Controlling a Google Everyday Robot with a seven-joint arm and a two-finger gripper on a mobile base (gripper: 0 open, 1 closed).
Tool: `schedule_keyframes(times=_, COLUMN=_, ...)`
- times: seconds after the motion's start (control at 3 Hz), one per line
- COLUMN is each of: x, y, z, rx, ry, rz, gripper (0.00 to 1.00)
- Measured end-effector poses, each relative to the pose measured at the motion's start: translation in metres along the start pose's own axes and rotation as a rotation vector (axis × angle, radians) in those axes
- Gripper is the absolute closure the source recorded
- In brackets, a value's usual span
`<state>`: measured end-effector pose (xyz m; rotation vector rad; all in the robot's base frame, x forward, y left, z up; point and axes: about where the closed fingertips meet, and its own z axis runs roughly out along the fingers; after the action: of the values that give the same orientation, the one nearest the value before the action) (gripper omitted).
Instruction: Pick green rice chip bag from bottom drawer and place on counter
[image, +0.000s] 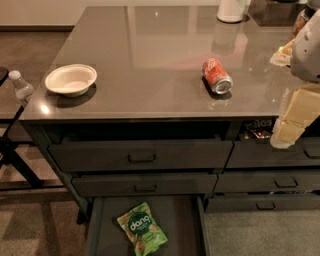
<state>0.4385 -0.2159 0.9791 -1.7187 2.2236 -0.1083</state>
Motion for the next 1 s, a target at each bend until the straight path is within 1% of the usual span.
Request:
schedule_keyframes(times=0.33, x=0.0, y=0.0, z=0.0, rx=0.0, ry=0.0, rz=0.0, gripper=0.0)
schedule_keyframes(times=0.67, x=0.0, y=0.004, z=0.008, rx=-0.012, ry=0.021, rz=0.032, gripper=0.0)
schedule_keyframes(times=1.0, x=-0.013, y=0.037, z=0.038, rx=-0.084, ry=0.011, rz=0.102, gripper=0.0)
